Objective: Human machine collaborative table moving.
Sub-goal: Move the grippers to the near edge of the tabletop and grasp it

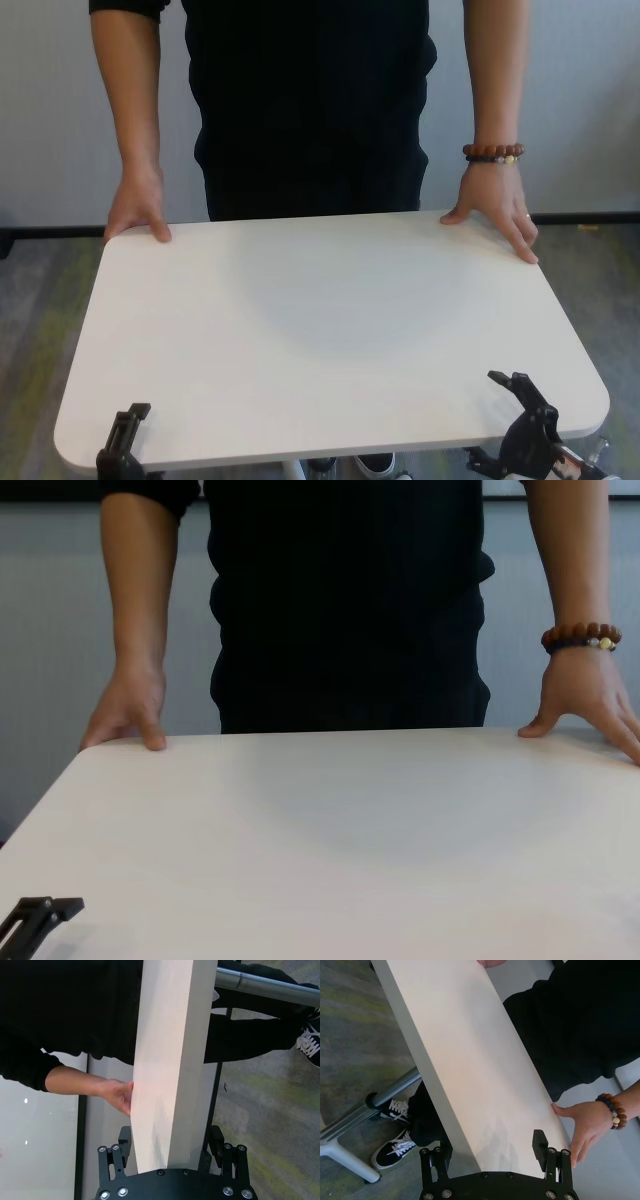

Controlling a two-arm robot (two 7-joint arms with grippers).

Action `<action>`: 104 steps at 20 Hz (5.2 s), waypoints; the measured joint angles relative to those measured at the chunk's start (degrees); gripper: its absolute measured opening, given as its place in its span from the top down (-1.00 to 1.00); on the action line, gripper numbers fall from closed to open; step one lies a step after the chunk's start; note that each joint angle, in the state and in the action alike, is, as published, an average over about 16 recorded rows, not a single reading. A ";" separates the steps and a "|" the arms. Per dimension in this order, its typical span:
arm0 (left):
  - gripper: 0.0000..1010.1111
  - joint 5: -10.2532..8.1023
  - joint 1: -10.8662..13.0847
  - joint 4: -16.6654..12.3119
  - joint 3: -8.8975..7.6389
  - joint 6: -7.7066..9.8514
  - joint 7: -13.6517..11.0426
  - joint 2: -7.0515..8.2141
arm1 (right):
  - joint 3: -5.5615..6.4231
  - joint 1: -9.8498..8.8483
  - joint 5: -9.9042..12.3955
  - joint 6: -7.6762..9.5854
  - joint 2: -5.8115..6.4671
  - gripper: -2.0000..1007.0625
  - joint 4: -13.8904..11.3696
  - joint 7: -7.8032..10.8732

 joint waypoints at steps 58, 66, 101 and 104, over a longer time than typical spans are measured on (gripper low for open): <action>-0.98 -0.17 -0.01 -0.08 0.05 -0.07 0.01 0.09 | -6.38 2.43 -25.00 11.00 -0.69 -0.99 1.74 -6.55; -0.98 -0.17 -0.01 -0.08 0.05 -0.07 0.01 0.09 | -6.36 2.28 -24.54 10.73 -0.43 -0.99 1.22 -6.93; -0.68 -0.17 0.00 -0.07 0.05 -0.07 0.00 0.09 | -5.41 2.08 -22.51 9.32 -0.69 -0.81 1.37 -7.85; -0.51 -0.17 0.00 -0.07 0.05 -0.07 0.00 0.09 | -5.43 2.08 -22.54 9.37 -0.68 -0.68 1.37 -7.82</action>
